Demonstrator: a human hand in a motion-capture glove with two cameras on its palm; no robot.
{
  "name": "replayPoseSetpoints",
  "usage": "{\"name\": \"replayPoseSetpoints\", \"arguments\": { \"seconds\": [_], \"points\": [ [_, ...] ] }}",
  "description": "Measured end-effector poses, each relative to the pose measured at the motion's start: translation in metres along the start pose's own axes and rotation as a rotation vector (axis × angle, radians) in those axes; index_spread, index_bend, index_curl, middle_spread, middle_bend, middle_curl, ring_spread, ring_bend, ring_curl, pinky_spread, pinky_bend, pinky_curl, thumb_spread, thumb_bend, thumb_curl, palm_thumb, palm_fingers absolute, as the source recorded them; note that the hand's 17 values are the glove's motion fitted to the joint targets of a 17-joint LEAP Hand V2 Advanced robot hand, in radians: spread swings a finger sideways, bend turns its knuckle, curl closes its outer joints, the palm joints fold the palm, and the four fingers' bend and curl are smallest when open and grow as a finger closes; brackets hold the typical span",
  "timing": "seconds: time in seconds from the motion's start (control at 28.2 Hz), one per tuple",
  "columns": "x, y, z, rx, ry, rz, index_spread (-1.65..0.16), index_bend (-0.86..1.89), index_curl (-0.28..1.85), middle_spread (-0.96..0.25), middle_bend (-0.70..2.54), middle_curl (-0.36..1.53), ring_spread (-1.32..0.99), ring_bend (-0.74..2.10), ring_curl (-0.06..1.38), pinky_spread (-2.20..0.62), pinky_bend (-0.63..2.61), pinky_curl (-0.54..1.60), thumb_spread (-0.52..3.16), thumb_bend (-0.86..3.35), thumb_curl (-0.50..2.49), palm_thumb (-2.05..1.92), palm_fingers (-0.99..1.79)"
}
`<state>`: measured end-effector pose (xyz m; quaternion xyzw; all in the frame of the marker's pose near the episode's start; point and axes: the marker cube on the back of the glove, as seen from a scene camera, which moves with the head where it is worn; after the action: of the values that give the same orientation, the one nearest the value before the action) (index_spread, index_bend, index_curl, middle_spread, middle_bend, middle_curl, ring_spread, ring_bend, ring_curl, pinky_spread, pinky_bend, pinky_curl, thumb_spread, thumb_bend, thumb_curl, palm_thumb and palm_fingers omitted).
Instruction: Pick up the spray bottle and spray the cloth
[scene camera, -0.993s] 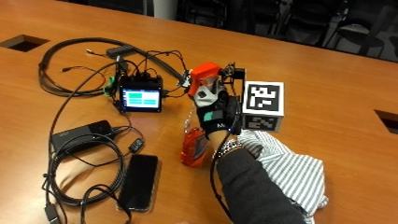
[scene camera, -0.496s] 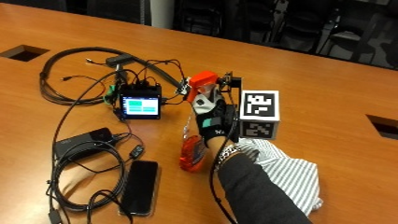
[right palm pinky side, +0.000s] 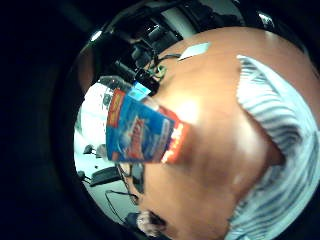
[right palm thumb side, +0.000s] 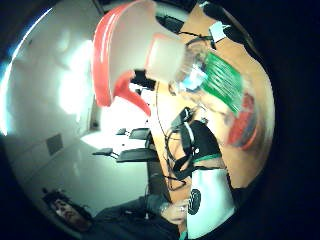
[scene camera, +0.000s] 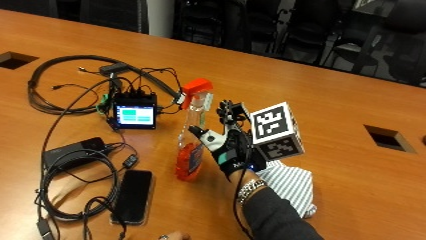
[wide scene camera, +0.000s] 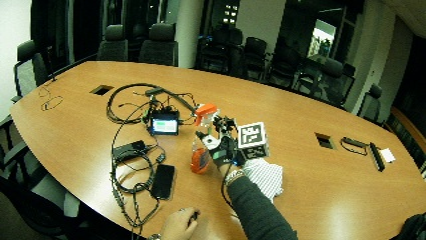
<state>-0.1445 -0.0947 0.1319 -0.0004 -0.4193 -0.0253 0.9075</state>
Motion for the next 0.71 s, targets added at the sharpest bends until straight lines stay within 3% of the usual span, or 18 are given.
{"name": "replayPoseSetpoints", "arguments": {
  "seconds": [0.21, 0.39, 0.71],
  "points": [
    [-0.022, 0.036, -0.042, -0.122, 0.273, -0.098, -0.34, 0.05, 0.37, -0.10, 0.26, 0.41, -0.12, 0.40, 0.40, 0.20, 0.39, 0.40, 0.88, -0.08, 0.59, 0.71, 0.36],
    [-0.035, 0.070, -0.081, -0.305, 0.454, -0.087, -0.37, 0.10, 0.33, -0.08, 0.29, 0.41, -0.11, 0.42, 0.37, 0.22, 0.33, 0.37, 0.96, -0.07, 0.52, 0.60, 0.47],
    [-0.037, 0.124, -0.123, -0.398, 0.702, -0.123, -0.41, 0.13, 0.31, -0.08, 0.19, 0.37, -0.08, 0.37, 0.36, 0.24, 0.39, 0.38, 1.04, -0.04, 0.43, 0.51, 0.42]
  ]
}}
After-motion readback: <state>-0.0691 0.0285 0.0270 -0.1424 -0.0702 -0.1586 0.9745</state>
